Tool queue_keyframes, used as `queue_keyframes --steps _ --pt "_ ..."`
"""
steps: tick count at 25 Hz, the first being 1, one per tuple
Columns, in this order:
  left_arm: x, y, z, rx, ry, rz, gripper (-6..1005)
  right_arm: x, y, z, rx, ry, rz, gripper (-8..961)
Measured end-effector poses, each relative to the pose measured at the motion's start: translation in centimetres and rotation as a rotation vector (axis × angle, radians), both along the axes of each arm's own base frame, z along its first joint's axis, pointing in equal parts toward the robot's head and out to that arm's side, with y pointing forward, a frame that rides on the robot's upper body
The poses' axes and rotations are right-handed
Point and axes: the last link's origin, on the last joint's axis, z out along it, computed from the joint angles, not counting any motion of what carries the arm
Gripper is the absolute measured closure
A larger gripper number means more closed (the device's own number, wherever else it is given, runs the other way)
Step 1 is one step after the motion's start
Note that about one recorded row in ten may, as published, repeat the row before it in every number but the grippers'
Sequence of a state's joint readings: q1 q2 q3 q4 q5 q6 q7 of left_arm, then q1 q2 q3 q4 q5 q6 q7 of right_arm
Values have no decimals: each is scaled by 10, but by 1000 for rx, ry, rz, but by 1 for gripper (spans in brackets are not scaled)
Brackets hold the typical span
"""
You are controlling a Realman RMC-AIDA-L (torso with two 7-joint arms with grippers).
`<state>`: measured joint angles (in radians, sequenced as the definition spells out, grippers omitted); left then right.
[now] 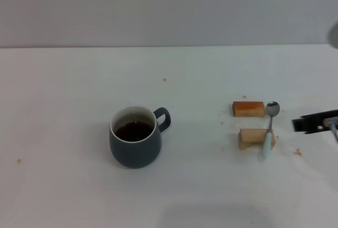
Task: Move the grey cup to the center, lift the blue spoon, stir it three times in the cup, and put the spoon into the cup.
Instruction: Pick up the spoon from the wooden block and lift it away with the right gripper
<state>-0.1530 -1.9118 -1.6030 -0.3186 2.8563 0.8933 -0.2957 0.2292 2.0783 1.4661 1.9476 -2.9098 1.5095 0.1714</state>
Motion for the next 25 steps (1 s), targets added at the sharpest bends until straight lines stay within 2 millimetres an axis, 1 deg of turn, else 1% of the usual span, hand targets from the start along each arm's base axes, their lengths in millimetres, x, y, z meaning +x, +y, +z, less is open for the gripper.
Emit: queue_keyframes --steps 3,4,5,10,13,14,16,20,23,24,25 --pt "0 0 2 3 4 -4 1002 5 -1 3 34 37 -14 500" --pt "1 1 3 -1 10 -7 1002 7 -2 4 59 96 -11 500" --pt "1 1 3 -1 10 -7 1002 7 -2 4 59 96 -11 500" --pt "2 3 5 -19 30 -18 1002 11 -4 8 141 282 21 501" --pt "2 4 5 -23 36 -19 1002 10 -4 11 170 328 43 501" --pt "1 4 6 -24 38 -19 1002 9 -4 14 192 383 70 501" --pt "1 4 7 -24 41 -18 1002 8 -4 14 194 396 78 502" --pt "1 4 7 -24 42 -18 1002 4 -5 5 178 410 108 509" --pt "0 3 7 -25 42 -14 1002 9 -7 -6 160 379 123 519" --pt "0 2 7 -25 42 -14 1002 12 -8 -15 139 340 146 523" --pt "0 2 7 -25 41 -13 1002 13 -8 -19 134 322 161 539"
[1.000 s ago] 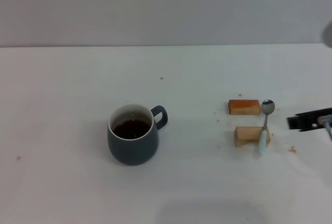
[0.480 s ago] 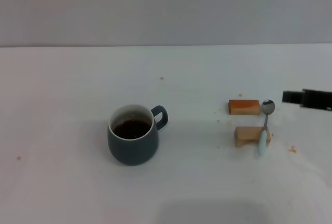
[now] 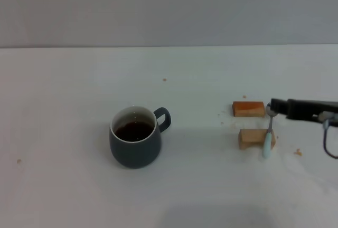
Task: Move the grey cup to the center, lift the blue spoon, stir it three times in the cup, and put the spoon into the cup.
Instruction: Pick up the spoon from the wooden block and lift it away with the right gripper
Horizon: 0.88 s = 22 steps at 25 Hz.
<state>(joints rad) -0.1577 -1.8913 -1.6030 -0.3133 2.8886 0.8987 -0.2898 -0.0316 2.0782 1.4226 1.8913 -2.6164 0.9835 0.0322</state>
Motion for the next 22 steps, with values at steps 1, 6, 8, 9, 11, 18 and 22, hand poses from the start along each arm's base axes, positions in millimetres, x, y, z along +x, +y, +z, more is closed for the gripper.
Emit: queue_keyframes --steps 1,6,8,9,11,18,22 --pt "0 0 0 0 0 1 1002 0 0 0 0 0 0 555" --pt "0 0 0 -3 -3 1 1002 5 -6 -14 66 -84 91 602" --pt "0 0 -1 -3 -4 2 1002 6 -8 -19 103 -107 151 602" --pt "0 0 -1 -5 -5 5 1002 9 -12 -27 146 -136 221 601" --pt "-1 0 -1 -6 -5 8 1002 10 -12 -31 173 -145 255 601" --pt "-3 1 -4 -20 -8 22 1002 33 -23 -67 348 -127 397 600" --pt "-3 1 -4 -24 -13 30 1002 42 -44 -80 488 -73 479 600"
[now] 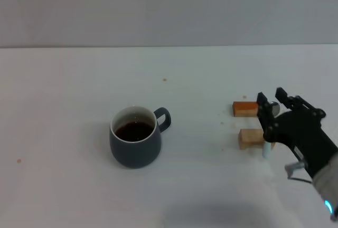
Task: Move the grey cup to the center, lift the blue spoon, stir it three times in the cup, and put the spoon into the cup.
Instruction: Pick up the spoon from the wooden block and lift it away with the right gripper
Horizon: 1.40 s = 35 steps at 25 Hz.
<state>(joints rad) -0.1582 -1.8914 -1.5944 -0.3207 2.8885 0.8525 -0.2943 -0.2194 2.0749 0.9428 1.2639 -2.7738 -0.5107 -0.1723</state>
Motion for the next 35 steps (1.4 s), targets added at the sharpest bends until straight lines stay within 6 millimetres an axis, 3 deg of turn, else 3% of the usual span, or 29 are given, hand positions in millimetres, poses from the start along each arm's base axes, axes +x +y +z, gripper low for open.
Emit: queue_keyframes --steps 2,6,11,12,18,25,35 --pt "-1 -1 0 -2 -1 7 1002 2 -18 -4 63 34 49 600" --pt "-4 0 2 -11 4 24 1002 8 -30 -8 84 37 59 599" --pt "-4 4 3 -16 7 26 1002 38 -43 -13 73 12 -23 599" --pt "-3 5 4 -15 6 26 1002 53 -50 -11 105 17 -66 599" --pt "0 10 3 -24 0 28 1002 70 -64 -6 172 32 -99 598" --pt "2 13 8 -24 2 26 1002 69 -62 -17 127 16 -64 597" --pt "1 11 9 -23 3 30 1002 61 -44 -30 56 38 -23 596"
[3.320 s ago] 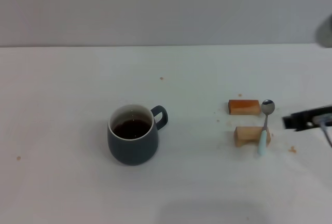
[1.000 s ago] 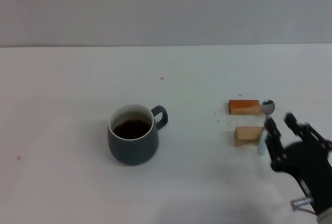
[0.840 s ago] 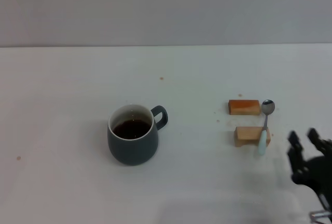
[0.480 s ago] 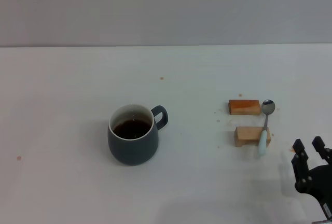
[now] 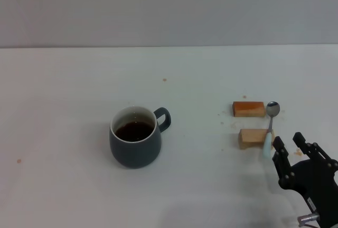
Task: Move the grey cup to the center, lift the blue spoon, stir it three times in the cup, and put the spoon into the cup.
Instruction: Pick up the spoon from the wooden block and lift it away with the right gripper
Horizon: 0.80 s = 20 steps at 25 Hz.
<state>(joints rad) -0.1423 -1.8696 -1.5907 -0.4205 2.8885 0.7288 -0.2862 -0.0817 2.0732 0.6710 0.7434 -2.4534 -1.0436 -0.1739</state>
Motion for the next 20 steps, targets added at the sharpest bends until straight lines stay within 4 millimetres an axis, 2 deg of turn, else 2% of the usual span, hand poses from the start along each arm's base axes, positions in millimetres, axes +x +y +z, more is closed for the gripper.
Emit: queue_keyframes --steps 2,7,12,20 --pt "0 0 0 2 0 -2 1002 -2 3 -1 -6 -1 12 596" --pt "2 -1 1 7 -4 -6 1002 -8 4 -4 -19 2 39 457" --pt "3 0 1 11 -6 -11 1002 -7 5 -6 -31 35 25 390" --pt "6 3 2 15 -10 -17 1002 -2 2 -8 -51 57 5 402"
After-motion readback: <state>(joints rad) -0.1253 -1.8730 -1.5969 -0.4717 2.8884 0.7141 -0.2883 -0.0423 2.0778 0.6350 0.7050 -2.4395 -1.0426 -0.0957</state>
